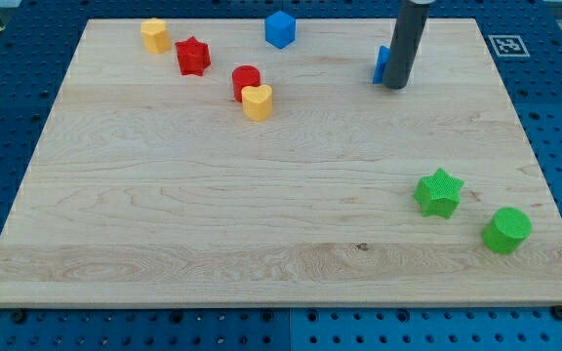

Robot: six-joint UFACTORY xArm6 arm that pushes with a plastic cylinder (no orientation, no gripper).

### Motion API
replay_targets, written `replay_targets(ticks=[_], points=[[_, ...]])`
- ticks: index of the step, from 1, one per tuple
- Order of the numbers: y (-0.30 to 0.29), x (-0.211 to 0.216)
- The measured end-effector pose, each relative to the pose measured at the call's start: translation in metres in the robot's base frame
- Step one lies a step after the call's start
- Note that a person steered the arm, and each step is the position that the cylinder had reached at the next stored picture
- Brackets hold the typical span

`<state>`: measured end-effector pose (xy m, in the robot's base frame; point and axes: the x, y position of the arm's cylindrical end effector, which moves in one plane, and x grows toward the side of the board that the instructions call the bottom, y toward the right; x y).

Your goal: Move the blue triangle closer to the blue cube

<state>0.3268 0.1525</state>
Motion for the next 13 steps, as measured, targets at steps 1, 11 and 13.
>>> replay_targets(ticks=[1, 11, 13], points=[[0.023, -0.009], [-0.007, -0.029], [-0.056, -0.030]])
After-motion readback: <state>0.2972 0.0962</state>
